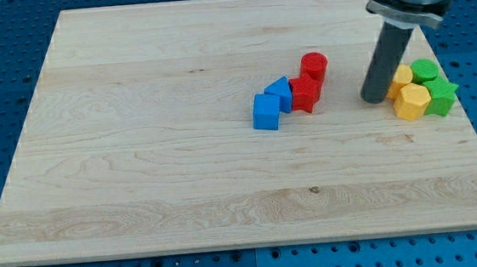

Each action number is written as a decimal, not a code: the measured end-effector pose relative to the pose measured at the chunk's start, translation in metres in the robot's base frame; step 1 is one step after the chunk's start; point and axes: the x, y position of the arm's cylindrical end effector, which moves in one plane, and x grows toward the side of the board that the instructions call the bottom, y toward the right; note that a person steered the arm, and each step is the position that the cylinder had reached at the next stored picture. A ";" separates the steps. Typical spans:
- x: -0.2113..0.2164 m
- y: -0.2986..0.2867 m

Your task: Slightly slide the blue cube to the left

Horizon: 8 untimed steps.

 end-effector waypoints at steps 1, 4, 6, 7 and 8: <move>0.009 -0.014; 0.002 -0.044; 0.021 -0.084; 0.021 -0.110; 0.021 -0.111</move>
